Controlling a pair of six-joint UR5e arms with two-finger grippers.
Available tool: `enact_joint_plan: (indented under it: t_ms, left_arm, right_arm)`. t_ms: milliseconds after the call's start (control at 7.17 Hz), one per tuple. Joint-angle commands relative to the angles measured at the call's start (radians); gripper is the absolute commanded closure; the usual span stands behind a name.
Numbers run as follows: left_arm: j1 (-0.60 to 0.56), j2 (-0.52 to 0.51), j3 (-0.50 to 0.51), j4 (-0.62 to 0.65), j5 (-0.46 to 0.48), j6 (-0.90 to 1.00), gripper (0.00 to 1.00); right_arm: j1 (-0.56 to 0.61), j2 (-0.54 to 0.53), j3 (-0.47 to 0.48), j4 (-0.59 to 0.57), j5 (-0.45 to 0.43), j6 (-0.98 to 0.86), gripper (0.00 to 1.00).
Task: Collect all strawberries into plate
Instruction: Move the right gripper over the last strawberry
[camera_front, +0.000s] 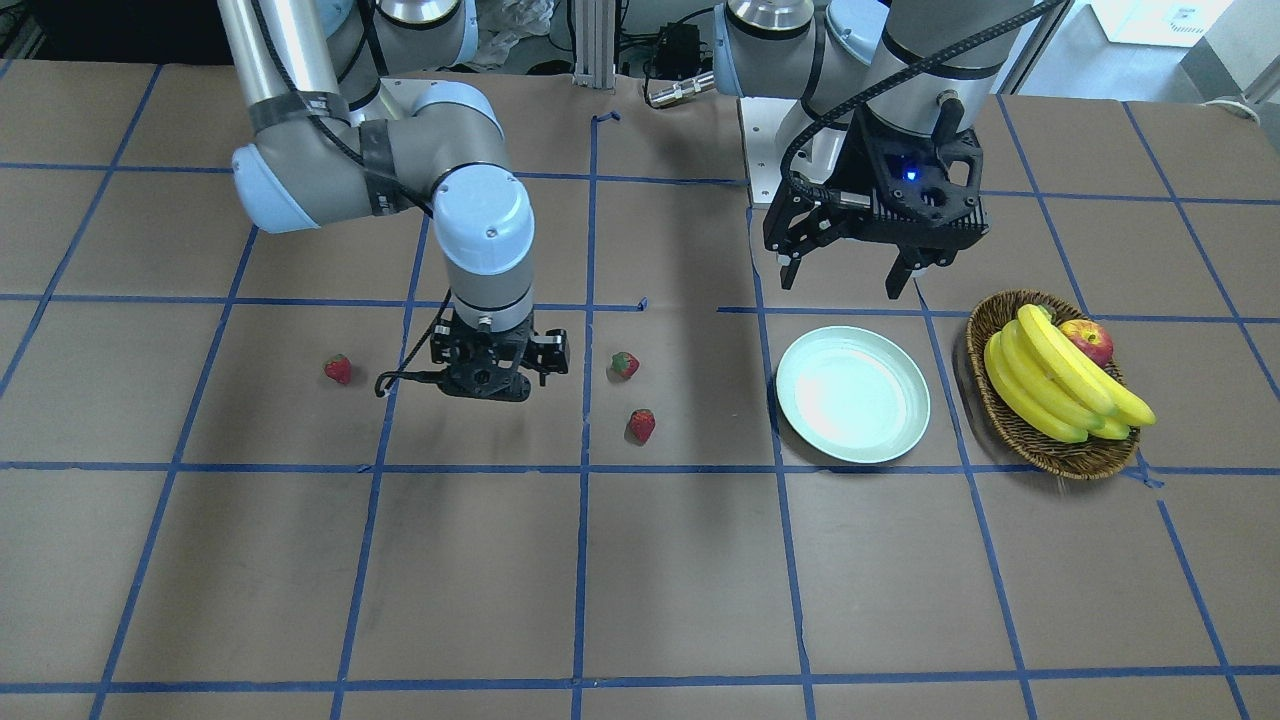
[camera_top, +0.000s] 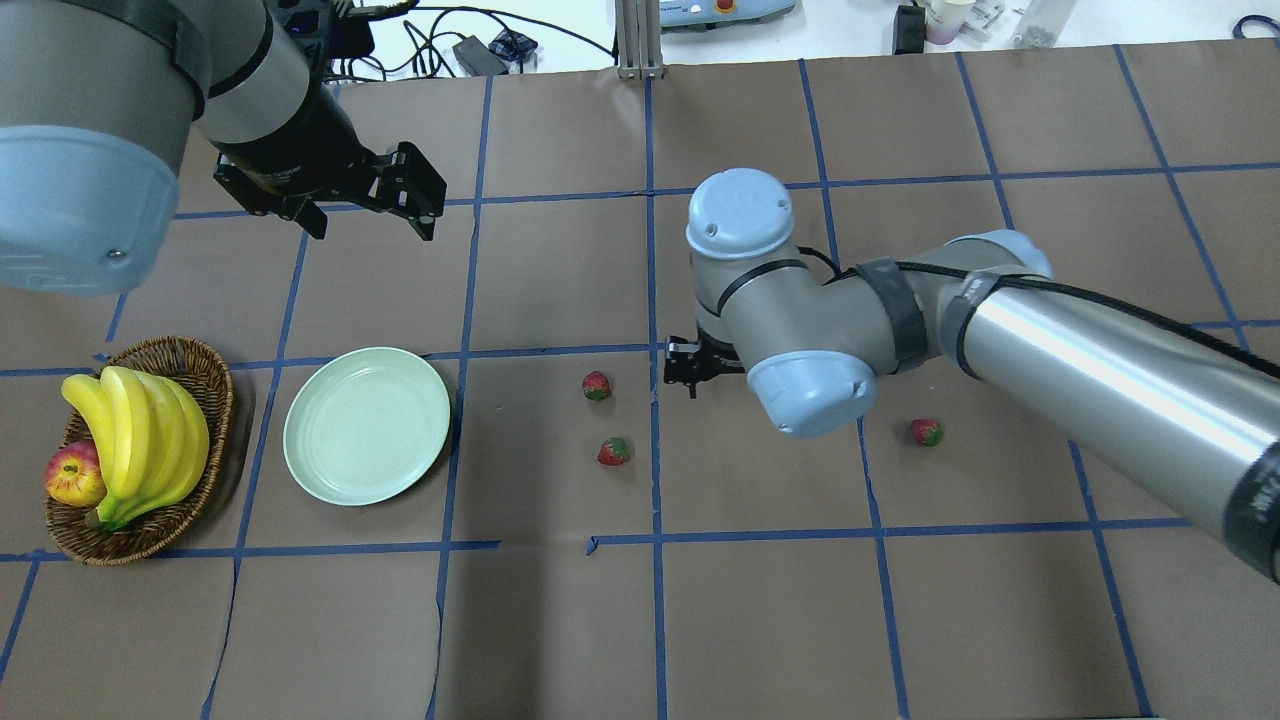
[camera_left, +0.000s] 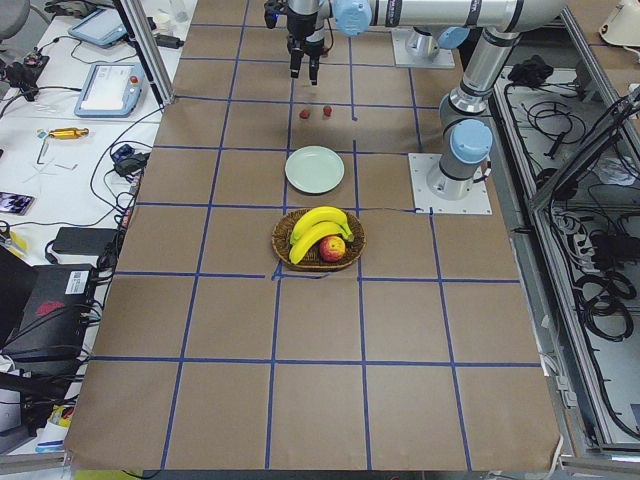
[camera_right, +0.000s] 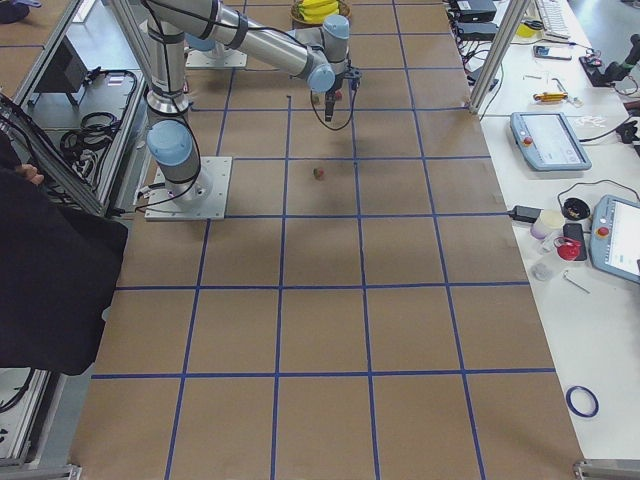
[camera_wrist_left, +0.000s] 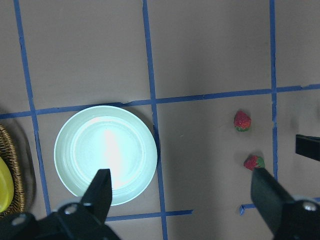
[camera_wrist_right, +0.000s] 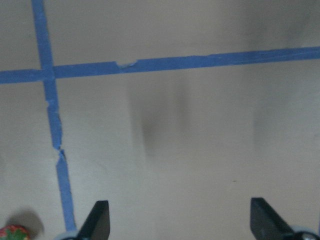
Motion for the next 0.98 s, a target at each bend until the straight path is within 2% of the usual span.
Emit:
enact_joint_plan:
  t_ms: [0, 139, 418, 558, 837]
  left_arm:
    - [0.000, 0.000, -0.002, 0.001, 0.001, -0.001, 0.00]
    - [0.000, 0.000, -0.002, -0.001, 0.001, -0.001, 0.00]
    - [0.000, -0.003, -0.002, -0.001, 0.000, -0.001, 0.00]
    - [0.000, -0.004, -0.003, -0.001, 0.000, -0.001, 0.00]
    - [0.000, -0.004, -0.003, -0.001, 0.000, -0.001, 0.00]
  right_arm:
    - [-0.153, -0.041, 0.026, 0.096, -0.038, -0.254, 0.00]
    - [-0.227, -0.041, 0.054, 0.095, -0.077, -0.361, 0.00]
    - [-0.356, -0.041, 0.101, 0.095, -0.080, -0.583, 0.00]
    - [-0.391, -0.041, 0.149, 0.084, -0.068, -0.613, 0.00]
    - [-0.392, -0.029, 0.195, 0.021, -0.062, -0.612, 0.02]
